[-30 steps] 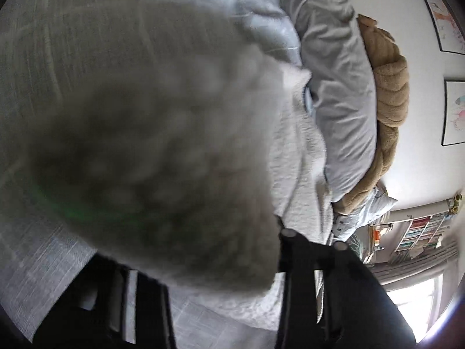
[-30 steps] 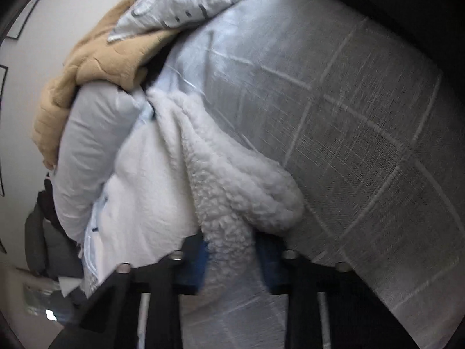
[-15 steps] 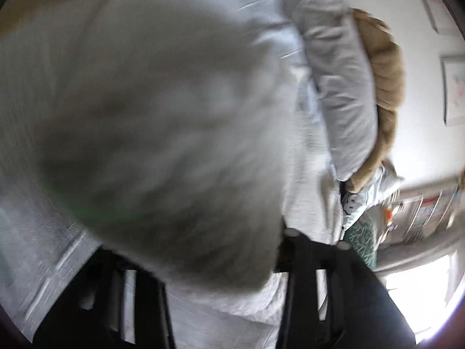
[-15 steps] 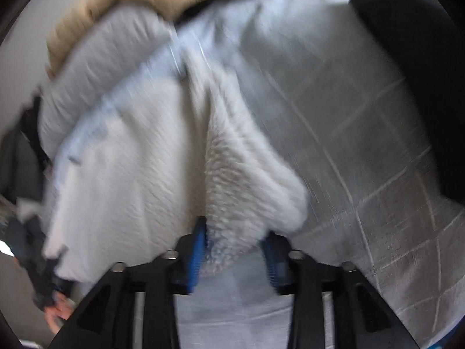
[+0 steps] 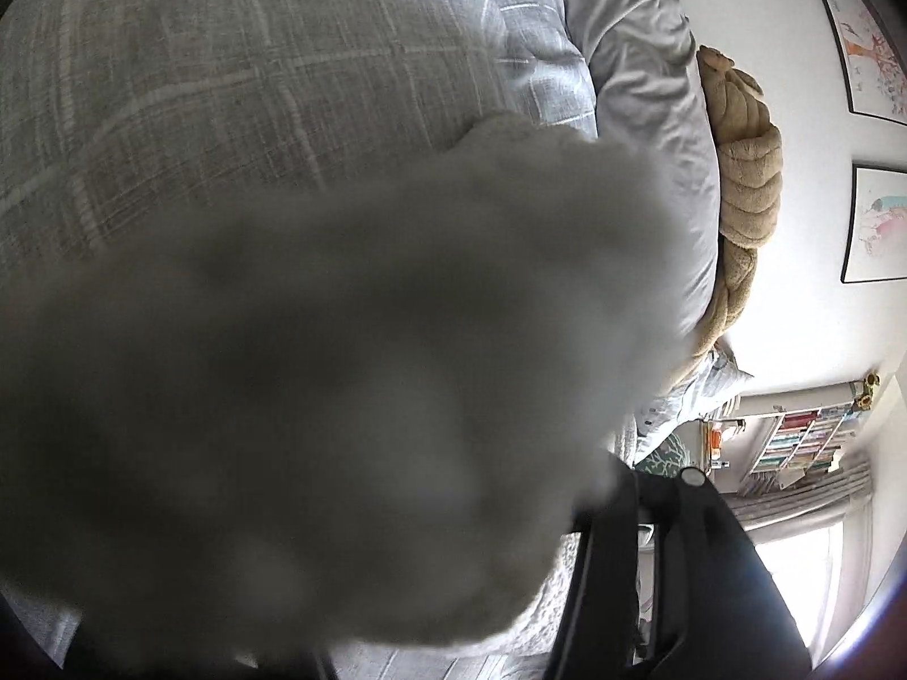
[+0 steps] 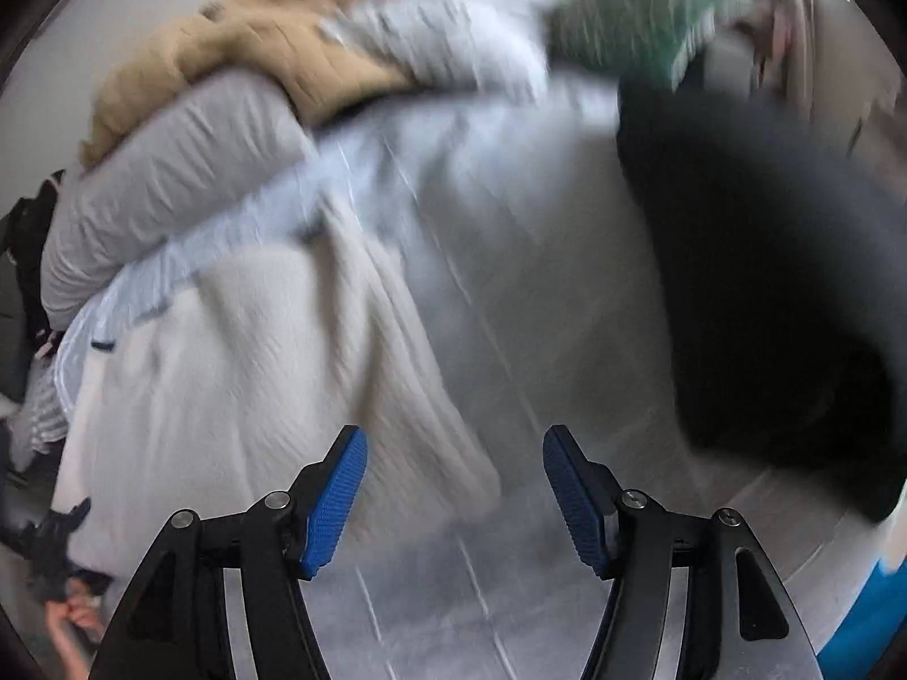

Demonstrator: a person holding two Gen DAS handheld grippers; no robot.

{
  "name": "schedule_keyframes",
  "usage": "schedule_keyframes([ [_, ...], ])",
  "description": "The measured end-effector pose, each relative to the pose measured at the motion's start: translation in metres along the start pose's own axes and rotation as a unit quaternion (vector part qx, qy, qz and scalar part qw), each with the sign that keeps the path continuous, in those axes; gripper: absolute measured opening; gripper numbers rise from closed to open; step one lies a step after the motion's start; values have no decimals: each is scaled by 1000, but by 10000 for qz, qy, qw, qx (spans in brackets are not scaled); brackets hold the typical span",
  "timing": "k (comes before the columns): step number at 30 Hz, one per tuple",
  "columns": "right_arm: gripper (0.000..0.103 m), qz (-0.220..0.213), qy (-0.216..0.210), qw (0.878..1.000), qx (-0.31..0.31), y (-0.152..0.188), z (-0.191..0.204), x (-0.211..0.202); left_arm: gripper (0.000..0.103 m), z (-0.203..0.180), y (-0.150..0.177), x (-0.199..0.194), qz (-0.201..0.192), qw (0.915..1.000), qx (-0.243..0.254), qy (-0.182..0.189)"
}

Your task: Fold large clothes

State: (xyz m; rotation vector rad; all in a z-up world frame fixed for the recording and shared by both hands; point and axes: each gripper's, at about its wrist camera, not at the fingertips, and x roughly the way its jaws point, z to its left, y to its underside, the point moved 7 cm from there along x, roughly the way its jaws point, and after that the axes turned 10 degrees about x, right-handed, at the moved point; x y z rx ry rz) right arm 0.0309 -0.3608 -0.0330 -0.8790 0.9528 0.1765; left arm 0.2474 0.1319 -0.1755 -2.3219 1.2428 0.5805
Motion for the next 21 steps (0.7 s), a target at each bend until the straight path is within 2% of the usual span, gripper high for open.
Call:
schedule_keyframes([
  [2,66,-178,-398,9984,-359,6,42,-6,47,-2,-1,-2,-93,9999,-19,-42],
  [7,66,-198,-1055,9877,-1140,38,129,3,38,-12,1,-11,-366,9989,205,-201],
  [8,59,-136,-1144,9845,-1321,47,146,10,37,-16,0,-13,-419,9986,265,-209],
  [9,47,-35,-1255,9802,-1529,60,164,16,36,-19,-1,-16,-462,9982,312,-203],
  [12,29,203,-1395,9664,-2148,91,202,33,34,-33,-3,-25,-621,9967,508,-146],
  [15,20,467,-1357,9607,-2375,114,217,56,33,-56,-3,-37,-807,9919,978,-110],
  [19,21,957,-1247,9581,-2394,132,229,88,33,-99,4,-54,-956,9795,1771,95],
  [21,21,1182,-1334,9577,-2261,134,228,99,33,-125,12,-59,-964,9716,2143,280],
])
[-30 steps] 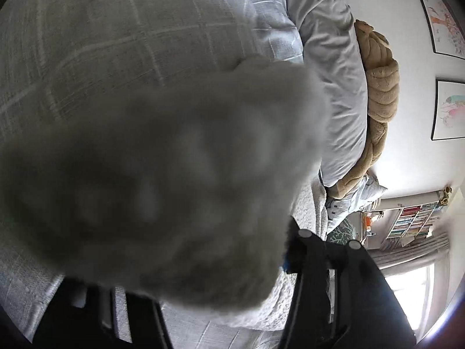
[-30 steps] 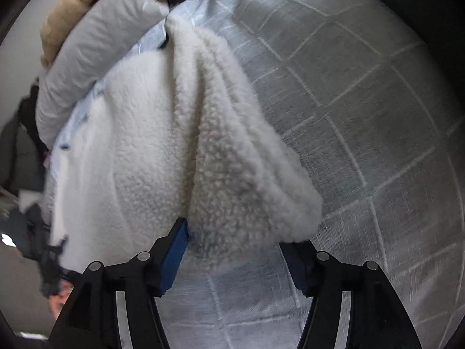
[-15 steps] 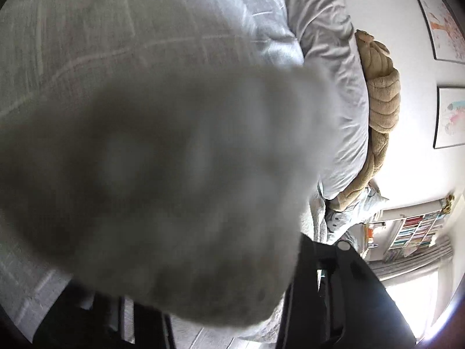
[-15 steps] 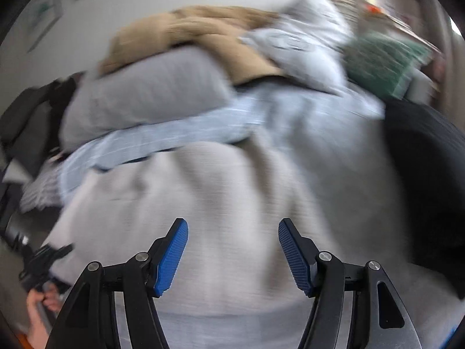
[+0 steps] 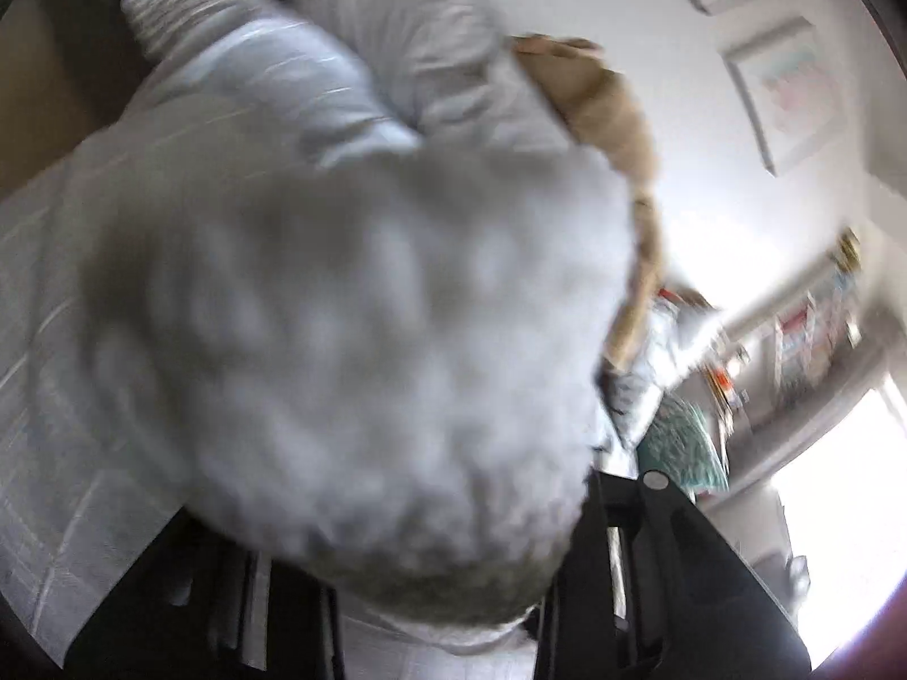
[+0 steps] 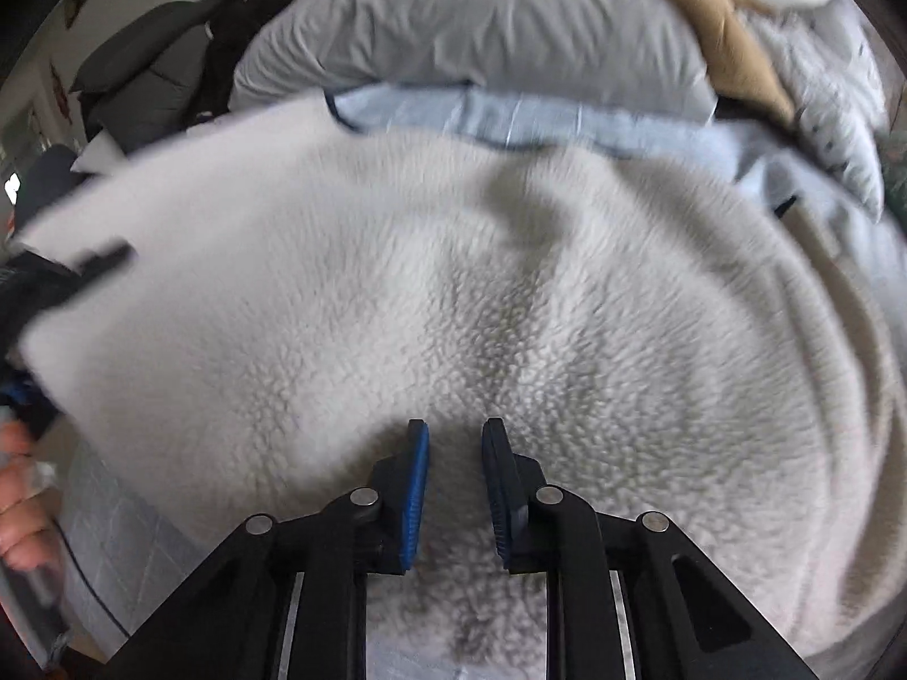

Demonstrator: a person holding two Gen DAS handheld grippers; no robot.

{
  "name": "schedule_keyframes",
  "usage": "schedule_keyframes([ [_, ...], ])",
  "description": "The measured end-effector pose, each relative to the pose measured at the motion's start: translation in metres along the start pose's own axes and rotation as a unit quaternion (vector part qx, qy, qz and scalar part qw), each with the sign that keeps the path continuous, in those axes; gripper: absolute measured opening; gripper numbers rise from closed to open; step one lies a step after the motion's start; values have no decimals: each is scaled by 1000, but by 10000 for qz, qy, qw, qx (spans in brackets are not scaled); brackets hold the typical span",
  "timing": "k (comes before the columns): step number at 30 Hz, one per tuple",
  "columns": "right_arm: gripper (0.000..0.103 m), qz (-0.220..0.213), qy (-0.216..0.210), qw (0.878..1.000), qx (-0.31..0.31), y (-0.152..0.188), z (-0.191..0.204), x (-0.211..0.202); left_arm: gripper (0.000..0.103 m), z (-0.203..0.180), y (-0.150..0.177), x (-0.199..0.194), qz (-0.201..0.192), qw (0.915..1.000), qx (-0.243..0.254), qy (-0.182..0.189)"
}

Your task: Fold large clothes

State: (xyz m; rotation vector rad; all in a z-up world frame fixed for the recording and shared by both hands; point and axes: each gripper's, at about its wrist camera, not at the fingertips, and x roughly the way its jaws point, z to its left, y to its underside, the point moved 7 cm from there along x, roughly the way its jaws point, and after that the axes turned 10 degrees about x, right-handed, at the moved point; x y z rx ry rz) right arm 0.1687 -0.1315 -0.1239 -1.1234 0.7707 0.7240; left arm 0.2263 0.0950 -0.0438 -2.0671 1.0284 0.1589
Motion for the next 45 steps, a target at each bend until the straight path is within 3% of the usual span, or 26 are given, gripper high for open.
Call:
schedule_keyframes([
  [6,20,179,-457,9984,287,0,-8,8,33,-97,8,9,-36,9908,1204,616],
  [10,19,549,-1347,9835,1074,-11,-38,-11,33,-154,31,23,107,9758,1919,1038],
  [12,29,496,-1585,9749,1484,-20,-66,-28,33,-175,52,31,302,9669,2221,1217],
  [13,31,330,-1610,9719,1685,-26,-88,-42,33,-188,66,39,471,9601,2424,1312],
  [15,46,75,-1545,9683,1959,-32,-122,-61,34,-200,91,47,716,9494,2715,1407],
  [17,52,-155,-1537,9591,2373,-34,-164,-80,36,-216,121,63,1032,9345,3081,1453],
  [21,58,-372,-1600,9329,3206,-22,-233,-102,38,-230,182,89,1638,9029,3704,1438],
  [25,59,-349,-1835,9098,3705,-14,-267,-112,48,-239,214,93,1762,8682,4378,1534],
  [27,60,-247,-2104,8961,3899,-12,-271,-111,52,-239,207,95,1816,8676,4326,1647],
  [31,60,-129,-2661,8669,4213,-20,-265,-107,53,-232,189,92,1888,8758,4074,1769],
  [34,67,-189,-2954,8538,4283,-28,-258,-113,55,-237,193,84,1969,8700,4148,1798],
  [37,69,-204,-3079,8551,4168,-33,-245,-124,65,-247,200,74,2078,8545,4355,1923],
  [43,68,273,-2396,8964,3719,-30,-217,-104,72,-247,212,38,2333,8192,4699,2316],
  [45,32,223,-2195,9109,3488,-31,-210,-99,72,-243,206,29,2380,8141,4746,2354],
])
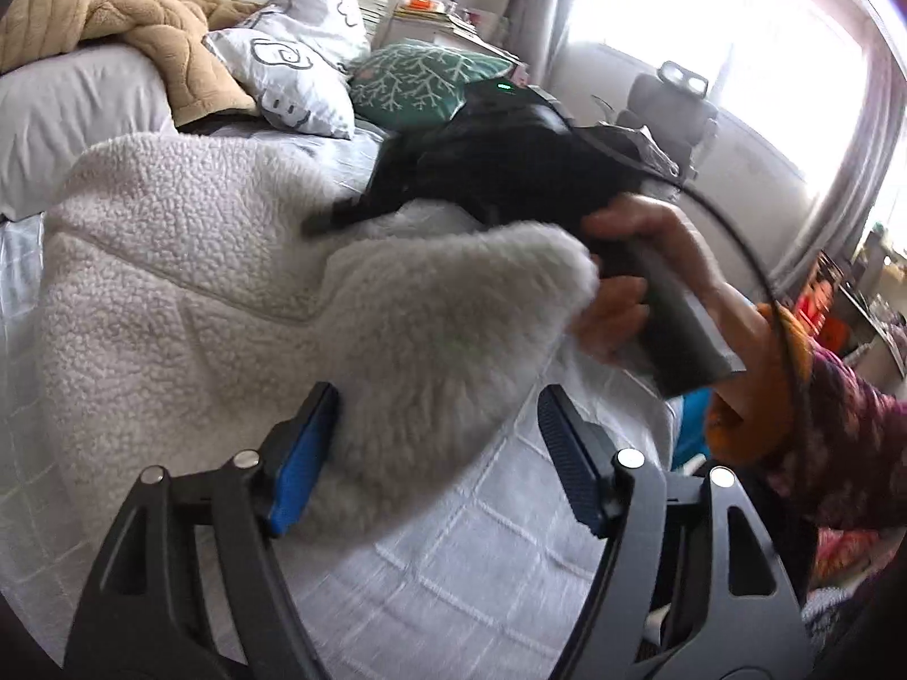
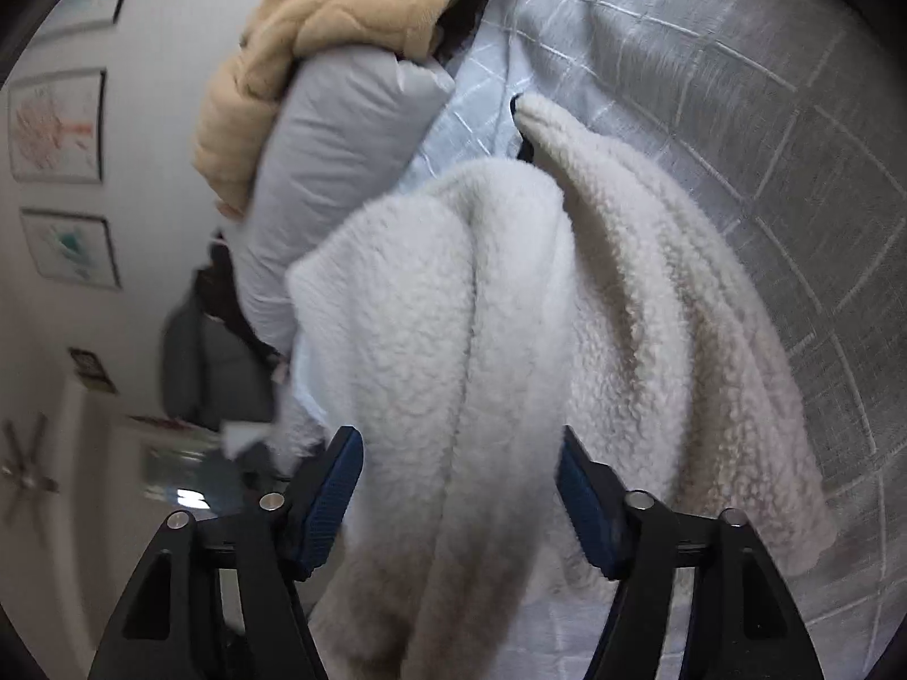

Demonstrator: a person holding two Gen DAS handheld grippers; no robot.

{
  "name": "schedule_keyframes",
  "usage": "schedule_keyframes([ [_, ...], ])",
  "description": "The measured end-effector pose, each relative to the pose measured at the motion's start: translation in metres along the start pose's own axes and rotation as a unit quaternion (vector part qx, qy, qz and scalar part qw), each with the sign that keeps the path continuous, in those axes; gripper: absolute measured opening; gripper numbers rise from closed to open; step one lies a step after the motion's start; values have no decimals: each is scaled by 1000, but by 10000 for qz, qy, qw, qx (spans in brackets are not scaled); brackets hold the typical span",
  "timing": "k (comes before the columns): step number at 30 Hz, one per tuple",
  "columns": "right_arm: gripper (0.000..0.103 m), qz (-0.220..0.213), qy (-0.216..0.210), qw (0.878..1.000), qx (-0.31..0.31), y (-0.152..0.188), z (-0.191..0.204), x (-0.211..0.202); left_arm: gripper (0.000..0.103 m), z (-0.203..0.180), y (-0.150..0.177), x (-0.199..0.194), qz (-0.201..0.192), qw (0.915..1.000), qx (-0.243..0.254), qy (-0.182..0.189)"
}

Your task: Fold large clothes

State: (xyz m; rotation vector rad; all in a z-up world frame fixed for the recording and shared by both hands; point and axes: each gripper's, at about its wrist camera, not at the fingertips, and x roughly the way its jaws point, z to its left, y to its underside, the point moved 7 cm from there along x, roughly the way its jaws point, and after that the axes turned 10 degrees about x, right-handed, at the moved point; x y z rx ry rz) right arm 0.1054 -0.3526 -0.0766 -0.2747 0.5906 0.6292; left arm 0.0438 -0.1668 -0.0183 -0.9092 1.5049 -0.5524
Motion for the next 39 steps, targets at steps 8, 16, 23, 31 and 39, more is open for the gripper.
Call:
schedule_keyframes([
  [8,22,-820,-15,9902,-1131,-14,59,-35,72,74,-6,-87,-927,9879,-800,-951],
  [16,38,-1196,799,9848,-974,-58,-3,-66,72,86,9,-25,-499,9878,-1229,-815],
  [23,46,-1844,1725,9602,-1198,-54,-9,-105,74,60,17,7,179,9894,-430,-1377],
  [31,46,-2204,1258,9435,-2132,-17,83,-62,74,43,10,21,389,9825,37,-1819],
  [39,46,-2273,2097,9382,-1553,-70,-17,-4,66,53,2,1,299,9886,-48,-1472],
])
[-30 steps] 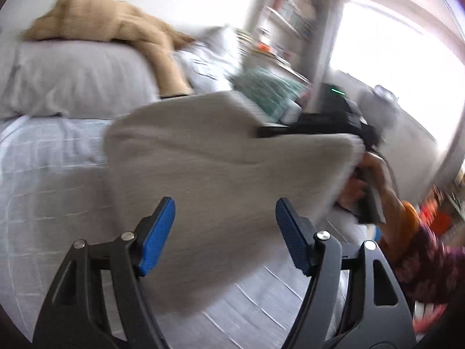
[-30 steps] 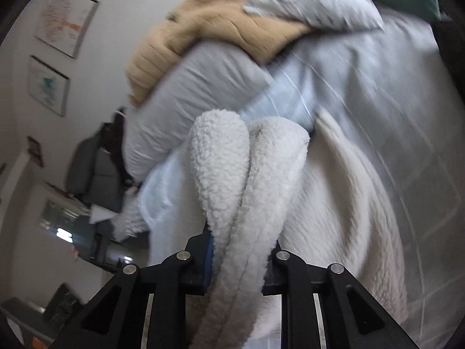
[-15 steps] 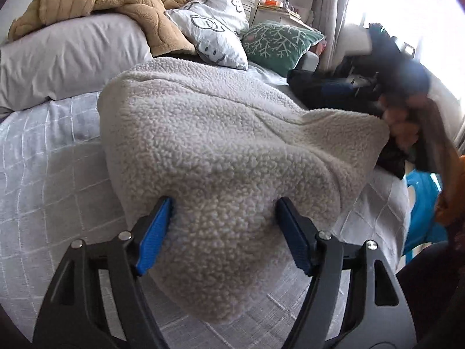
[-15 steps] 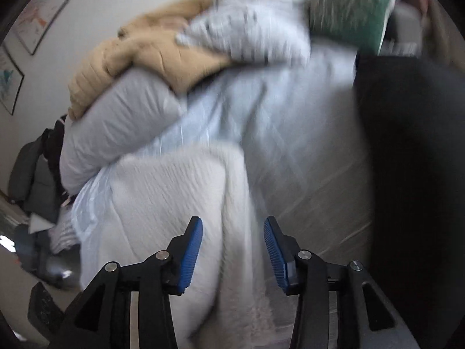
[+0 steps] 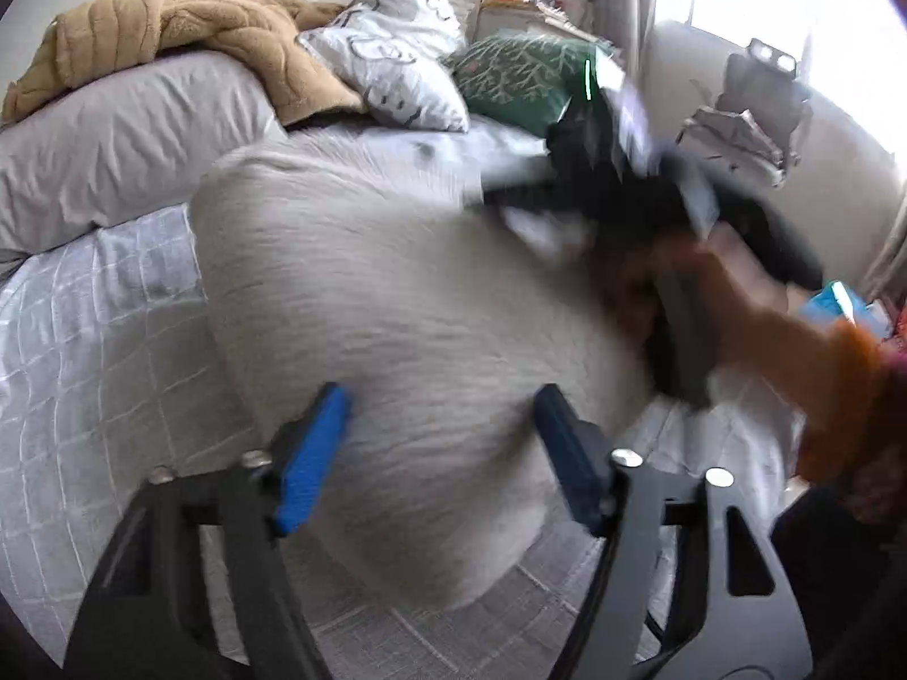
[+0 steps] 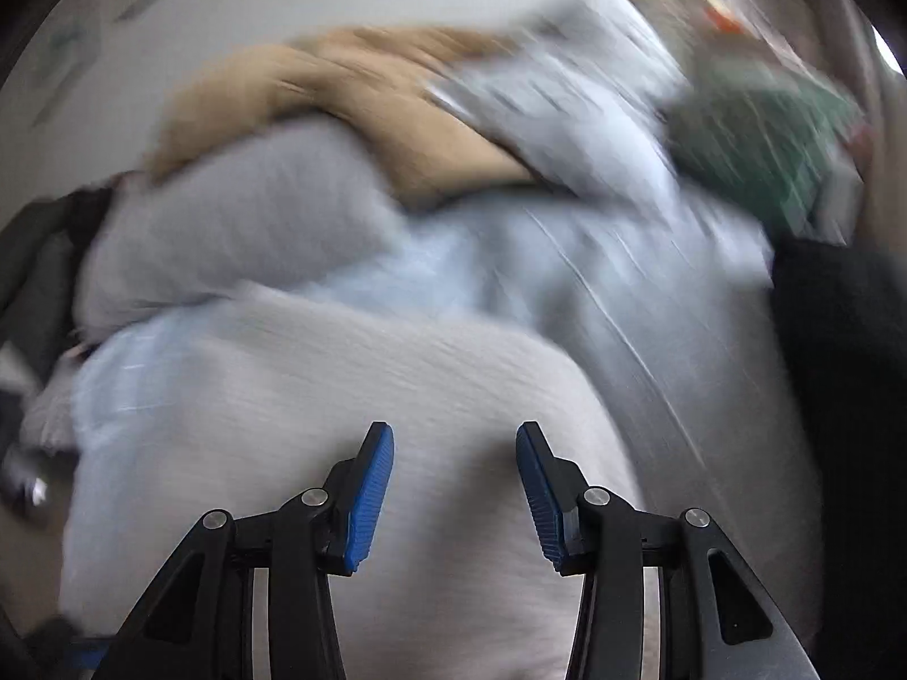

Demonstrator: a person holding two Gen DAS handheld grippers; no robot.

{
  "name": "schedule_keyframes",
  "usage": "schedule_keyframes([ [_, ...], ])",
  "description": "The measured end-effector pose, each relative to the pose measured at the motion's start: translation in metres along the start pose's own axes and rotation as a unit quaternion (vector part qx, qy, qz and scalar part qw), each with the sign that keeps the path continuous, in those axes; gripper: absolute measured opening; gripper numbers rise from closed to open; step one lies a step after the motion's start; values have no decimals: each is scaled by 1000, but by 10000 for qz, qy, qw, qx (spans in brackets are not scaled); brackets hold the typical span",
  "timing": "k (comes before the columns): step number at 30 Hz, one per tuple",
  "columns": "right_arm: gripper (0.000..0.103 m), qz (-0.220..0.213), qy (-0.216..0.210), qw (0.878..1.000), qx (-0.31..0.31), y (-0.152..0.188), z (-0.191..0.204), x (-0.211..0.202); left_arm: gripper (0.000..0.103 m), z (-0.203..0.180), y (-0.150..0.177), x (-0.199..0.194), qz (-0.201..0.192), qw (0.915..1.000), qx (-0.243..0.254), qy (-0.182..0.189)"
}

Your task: Fold large clothes

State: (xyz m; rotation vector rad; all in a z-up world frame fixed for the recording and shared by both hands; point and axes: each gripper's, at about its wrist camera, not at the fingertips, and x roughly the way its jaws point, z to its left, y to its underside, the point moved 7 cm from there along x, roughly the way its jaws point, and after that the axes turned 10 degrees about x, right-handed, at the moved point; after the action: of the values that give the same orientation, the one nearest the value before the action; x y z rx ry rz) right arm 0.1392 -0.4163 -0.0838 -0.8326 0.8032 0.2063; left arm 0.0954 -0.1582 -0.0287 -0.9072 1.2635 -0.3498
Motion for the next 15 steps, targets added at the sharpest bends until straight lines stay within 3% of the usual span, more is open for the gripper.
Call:
schedule_keyframes([
  [3,46,-58,-198,9989,425,-5,-21,-1,66,16,-24,2,-149,9998,-31,-141],
  [9,48,-312,247,9985,-370,-9,15,-13,65,67,-93,62,-104,9953,-352,-898],
  [12,48,-228,292,9986,-388,-7,12,-4,65,107,-96,114,337,9846,-682,-1575],
  [15,49,15,-32,10000,53,-8,-2,9,67,131,-68,164,1134,9748,-828,-1734],
])
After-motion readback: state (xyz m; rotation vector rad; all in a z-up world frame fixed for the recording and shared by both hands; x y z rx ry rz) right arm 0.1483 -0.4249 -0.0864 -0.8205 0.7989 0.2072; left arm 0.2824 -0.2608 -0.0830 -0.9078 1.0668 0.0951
